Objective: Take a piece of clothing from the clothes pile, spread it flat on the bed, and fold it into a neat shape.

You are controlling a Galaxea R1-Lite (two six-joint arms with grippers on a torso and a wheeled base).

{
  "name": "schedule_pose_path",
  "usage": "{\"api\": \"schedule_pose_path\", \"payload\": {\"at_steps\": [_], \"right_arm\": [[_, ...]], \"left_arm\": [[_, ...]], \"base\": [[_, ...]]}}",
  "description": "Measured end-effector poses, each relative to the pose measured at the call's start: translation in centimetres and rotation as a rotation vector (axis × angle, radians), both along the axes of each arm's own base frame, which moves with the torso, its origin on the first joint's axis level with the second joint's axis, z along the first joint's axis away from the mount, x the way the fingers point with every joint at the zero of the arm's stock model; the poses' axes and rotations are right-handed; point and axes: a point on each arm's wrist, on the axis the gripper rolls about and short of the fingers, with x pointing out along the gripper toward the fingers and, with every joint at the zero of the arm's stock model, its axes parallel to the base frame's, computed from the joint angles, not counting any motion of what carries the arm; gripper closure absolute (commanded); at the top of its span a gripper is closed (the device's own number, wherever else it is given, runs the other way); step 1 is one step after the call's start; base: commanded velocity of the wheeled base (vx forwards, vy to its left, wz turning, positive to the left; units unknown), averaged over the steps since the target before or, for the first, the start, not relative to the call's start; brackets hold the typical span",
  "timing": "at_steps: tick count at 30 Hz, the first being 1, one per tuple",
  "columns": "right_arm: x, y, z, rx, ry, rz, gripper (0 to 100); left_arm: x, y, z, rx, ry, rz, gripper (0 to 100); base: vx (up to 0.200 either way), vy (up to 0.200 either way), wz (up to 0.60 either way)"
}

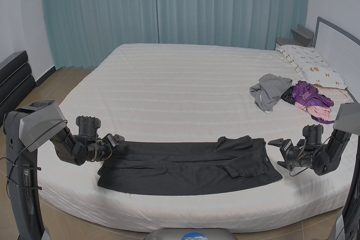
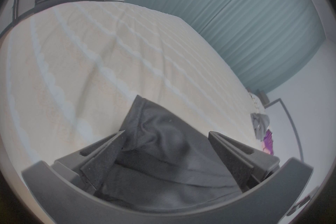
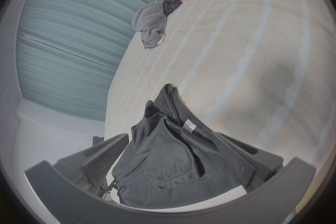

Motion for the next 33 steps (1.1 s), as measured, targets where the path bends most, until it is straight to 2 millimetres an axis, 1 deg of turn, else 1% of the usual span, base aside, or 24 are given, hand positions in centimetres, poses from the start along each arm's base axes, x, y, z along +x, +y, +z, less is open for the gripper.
{"api": "schedule_pose_path", "payload": {"at_steps": [2, 6, 10, 15, 21, 26, 28, 33], "right_arm": [[0.0, 0.0, 0.0, 0.000, 0.000, 0.000, 0], [0.0, 0.0, 0.0, 0.001, -0.001, 0.000, 0], [0.0, 0.0, 0.0, 0.000, -0.001, -0.001, 0], [0.0, 0.0, 0.0, 0.000, -0.001, -0.001, 0], [0.0, 0.0, 0.0, 0.000, -0.001, -0.001, 0], [0.0, 0.0, 0.0, 0.000, -0.001, -0.001, 0], [0.0, 0.0, 0.0, 0.000, -0.001, 0.000, 0], [0.0, 0.0, 0.0, 0.001, -0.001, 0.000, 0]], "left_arm": [[-0.6, 0.0, -0.3, 0.037, 0.020, -0.030, 0], [-1.6, 0.1, -0.2, 0.075, 0.067, -0.061, 0], [-2.2, 0.4, 0.5, 0.091, 0.088, -0.069, 0], [-2.2, 0.7, 1.7, 0.100, 0.054, -0.057, 0], [-1.4, 0.6, 2.8, 0.085, -0.013, -0.005, 0], [-0.8, -0.7, 3.5, 0.000, -0.095, 0.028, 0], [-0.7, -1.5, 3.4, -0.018, -0.107, 0.019, 0], [-0.9, -3.7, 2.3, -0.028, -0.088, -0.027, 0]], "base": [[0.000, 0.000, 0.00], [0.000, 0.000, 0.00], [0.000, 0.000, 0.00], [0.000, 0.000, 0.00], [0.000, 0.000, 0.00], [0.000, 0.000, 0.00], [0.000, 0.000, 0.00], [0.000, 0.000, 0.00]]}}
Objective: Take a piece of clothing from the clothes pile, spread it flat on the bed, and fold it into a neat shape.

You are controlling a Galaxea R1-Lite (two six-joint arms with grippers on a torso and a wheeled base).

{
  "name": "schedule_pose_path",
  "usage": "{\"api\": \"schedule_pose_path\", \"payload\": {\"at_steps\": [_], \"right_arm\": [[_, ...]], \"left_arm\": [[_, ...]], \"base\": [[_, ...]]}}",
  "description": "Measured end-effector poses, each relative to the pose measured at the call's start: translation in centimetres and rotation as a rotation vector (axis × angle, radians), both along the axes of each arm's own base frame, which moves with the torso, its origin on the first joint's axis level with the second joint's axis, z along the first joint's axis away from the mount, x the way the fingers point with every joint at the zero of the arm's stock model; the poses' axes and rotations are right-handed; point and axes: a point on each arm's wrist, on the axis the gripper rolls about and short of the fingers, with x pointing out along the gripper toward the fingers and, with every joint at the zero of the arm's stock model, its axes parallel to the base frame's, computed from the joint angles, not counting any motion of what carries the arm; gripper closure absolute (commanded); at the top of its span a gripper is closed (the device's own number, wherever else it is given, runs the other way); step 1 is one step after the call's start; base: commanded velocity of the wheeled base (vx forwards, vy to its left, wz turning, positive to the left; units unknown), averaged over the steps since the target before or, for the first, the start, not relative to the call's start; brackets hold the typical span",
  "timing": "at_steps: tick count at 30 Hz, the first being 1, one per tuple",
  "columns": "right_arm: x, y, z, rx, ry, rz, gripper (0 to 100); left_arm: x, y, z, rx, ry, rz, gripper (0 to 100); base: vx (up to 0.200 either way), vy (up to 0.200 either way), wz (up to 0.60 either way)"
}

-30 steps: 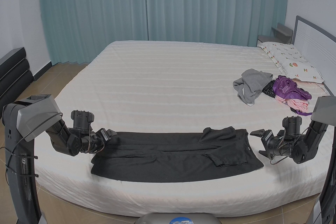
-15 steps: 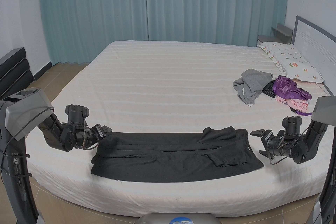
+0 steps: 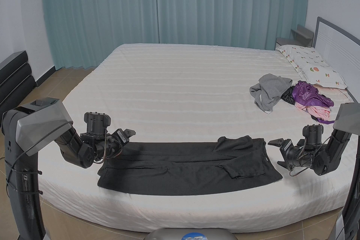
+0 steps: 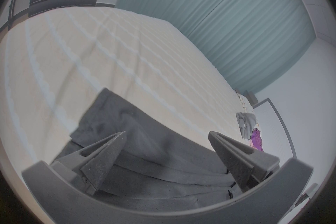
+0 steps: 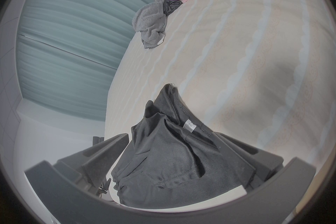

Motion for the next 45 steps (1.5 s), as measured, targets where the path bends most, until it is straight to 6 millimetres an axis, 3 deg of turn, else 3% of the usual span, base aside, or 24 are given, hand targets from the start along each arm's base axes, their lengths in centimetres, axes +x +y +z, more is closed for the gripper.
{"api": "schedule_pose_path", "payload": {"at_steps": [8, 20, 38, 45], "right_arm": [[0.0, 0.1, 0.0, -0.001, 0.001, 0.002, 0], [0.0, 0.1, -0.1, 0.000, 0.002, 0.003, 0], [0.0, 0.0, -0.1, -0.001, 0.002, 0.001, 0], [0.0, 0.0, 0.0, -0.001, 0.001, 0.001, 0]], "left_arm": [[0.4, -2.6, -1.7, -0.017, 0.024, -0.048, 0], [-0.9, -3.0, -3.4, 0.011, 0.117, -0.067, 0], [-2.0, -1.9, -2.4, 0.067, 0.190, -0.082, 0], [-2.1, -1.2, -1.1, 0.067, 0.168, -0.069, 0]], "base": [[0.000, 0.000, 0.00], [0.000, 0.000, 0.00], [0.000, 0.000, 0.00], [0.000, 0.000, 0.00]]}}
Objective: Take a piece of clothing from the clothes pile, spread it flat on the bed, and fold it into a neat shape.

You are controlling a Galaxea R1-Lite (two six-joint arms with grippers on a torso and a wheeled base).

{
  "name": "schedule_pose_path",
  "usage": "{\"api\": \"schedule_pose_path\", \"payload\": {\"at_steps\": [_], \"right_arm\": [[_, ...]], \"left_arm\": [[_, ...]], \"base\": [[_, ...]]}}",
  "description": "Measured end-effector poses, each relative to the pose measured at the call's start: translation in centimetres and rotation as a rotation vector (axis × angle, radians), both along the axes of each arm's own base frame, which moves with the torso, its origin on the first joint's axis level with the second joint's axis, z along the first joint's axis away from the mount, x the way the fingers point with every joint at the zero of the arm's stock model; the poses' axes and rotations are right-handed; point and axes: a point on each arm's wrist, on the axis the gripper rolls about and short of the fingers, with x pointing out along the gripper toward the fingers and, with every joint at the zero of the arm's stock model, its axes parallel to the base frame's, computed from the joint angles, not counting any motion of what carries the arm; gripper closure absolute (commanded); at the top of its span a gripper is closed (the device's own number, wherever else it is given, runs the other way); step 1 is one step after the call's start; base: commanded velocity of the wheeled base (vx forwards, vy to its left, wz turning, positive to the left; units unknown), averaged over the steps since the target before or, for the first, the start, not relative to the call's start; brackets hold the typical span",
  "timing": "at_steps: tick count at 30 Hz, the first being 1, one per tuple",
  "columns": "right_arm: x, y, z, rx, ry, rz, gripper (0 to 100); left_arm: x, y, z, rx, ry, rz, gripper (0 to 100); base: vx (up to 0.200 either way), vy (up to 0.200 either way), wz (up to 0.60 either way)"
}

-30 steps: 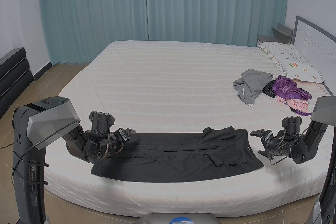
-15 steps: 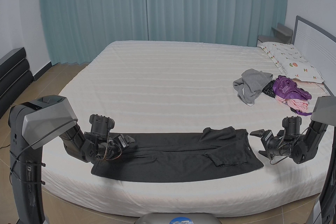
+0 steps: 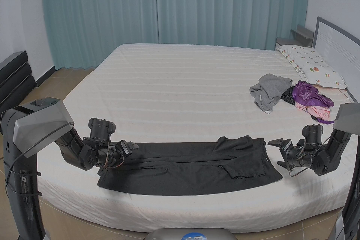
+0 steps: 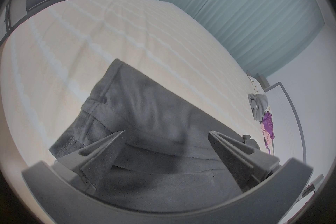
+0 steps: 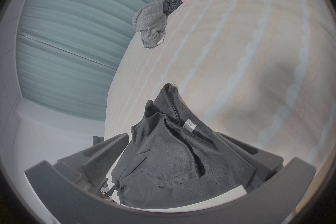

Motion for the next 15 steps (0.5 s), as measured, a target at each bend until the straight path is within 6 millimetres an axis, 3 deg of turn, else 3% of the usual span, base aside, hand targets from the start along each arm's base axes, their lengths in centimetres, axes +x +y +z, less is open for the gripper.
{"api": "schedule_pose_path", "payload": {"at_steps": [6, 15], "right_arm": [[0.0, 0.0, 0.0, 0.000, -0.001, 0.000, 0], [0.0, 0.0, 0.0, 0.000, -0.001, 0.000, 0]], "left_arm": [[0.7, 0.1, 0.9, -0.030, -0.049, 0.027, 0], [1.1, -2.2, 1.5, -0.118, -0.100, 0.041, 0]], "base": [[0.000, 0.000, 0.00], [0.000, 0.000, 0.00]]}}
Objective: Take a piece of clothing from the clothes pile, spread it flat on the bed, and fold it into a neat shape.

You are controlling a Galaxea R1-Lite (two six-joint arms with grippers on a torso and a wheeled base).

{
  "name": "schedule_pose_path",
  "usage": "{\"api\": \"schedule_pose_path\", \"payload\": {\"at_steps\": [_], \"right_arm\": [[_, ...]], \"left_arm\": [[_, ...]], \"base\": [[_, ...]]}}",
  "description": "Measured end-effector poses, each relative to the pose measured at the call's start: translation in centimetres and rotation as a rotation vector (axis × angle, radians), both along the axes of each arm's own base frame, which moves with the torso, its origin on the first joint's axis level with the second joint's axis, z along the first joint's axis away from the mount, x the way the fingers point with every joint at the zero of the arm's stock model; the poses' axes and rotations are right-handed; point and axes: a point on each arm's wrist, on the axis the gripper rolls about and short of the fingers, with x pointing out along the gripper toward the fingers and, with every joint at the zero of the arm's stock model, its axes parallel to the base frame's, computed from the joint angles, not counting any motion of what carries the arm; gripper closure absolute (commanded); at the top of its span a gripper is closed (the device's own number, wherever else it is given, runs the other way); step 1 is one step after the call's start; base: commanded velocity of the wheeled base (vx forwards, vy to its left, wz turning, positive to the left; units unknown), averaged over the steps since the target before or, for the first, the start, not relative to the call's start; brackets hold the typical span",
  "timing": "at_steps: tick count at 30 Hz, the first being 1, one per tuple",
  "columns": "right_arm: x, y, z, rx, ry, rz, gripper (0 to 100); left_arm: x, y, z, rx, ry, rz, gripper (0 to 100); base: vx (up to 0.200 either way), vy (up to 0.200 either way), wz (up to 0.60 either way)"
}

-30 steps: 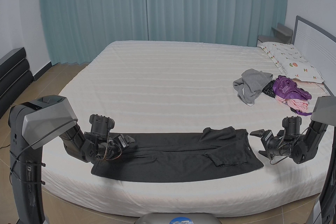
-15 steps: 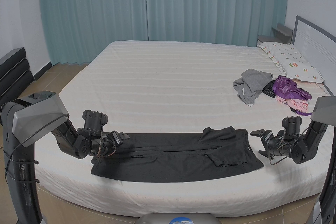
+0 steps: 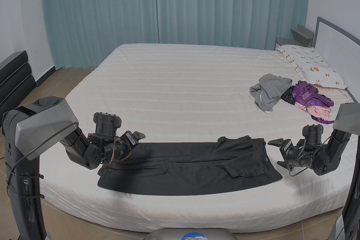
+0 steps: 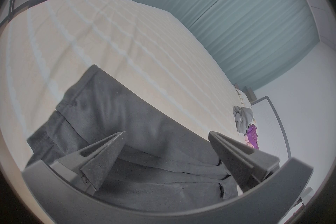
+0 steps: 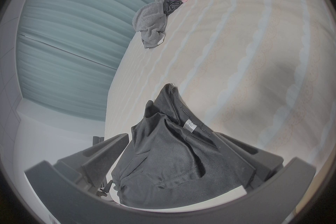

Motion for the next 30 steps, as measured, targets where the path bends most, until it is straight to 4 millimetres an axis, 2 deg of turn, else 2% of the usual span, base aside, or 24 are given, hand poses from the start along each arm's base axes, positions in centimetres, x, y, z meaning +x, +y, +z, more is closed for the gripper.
{"api": "schedule_pose_path", "payload": {"at_steps": [9, 20, 30], "right_arm": [[0.0, 0.0, 0.0, 0.000, 0.000, 0.001, 0], [0.0, 0.1, 0.0, 0.000, 0.000, 0.002, 0], [0.0, 0.1, -0.1, 0.000, 0.002, 0.002, 0]], "left_arm": [[0.3, -2.1, -0.5, -0.036, 0.001, -0.019, 0], [0.8, -2.7, -1.2, -0.043, -0.018, -0.026, 0], [-0.3, -4.0, -2.3, -0.013, 0.021, -0.065, 0]], "base": [[0.000, 0.000, 0.00], [0.000, 0.000, 0.00], [0.000, 0.000, 0.00]]}}
